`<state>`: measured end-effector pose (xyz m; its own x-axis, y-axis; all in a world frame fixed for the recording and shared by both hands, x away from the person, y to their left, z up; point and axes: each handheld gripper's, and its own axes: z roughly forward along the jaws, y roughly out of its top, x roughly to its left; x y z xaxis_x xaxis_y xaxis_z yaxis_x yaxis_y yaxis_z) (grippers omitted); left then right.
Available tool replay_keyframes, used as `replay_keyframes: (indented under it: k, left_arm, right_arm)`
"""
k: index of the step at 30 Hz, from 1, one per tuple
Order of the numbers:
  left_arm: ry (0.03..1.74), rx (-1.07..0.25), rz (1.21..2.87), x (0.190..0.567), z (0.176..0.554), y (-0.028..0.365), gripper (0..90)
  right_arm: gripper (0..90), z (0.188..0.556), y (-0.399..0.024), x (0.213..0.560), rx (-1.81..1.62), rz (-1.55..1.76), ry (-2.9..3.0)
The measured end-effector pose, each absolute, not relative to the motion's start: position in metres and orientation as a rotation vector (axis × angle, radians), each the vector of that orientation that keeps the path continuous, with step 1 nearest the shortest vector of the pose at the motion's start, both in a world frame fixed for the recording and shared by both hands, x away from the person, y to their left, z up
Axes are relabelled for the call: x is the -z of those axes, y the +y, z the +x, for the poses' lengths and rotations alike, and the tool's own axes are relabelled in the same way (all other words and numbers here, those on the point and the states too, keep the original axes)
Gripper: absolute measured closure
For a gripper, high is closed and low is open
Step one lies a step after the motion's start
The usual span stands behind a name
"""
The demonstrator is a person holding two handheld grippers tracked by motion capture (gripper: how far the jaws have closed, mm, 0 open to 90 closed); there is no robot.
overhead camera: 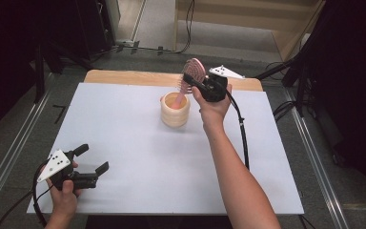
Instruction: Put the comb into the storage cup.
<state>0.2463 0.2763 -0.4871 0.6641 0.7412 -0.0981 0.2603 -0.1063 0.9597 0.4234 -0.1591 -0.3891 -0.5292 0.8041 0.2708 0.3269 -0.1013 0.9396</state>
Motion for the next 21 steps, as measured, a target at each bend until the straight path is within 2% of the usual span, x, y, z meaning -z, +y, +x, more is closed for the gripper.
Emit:
replay_keyframes:
  k: [21]
  left_arm:
    - [0.826, -0.497, 1.674, 0.487, 0.246, 0.276, 0.0]
  right_arm:
    - [61.9, 0.43, -0.159, 0.416, -1.649, 1.304, 1.811]
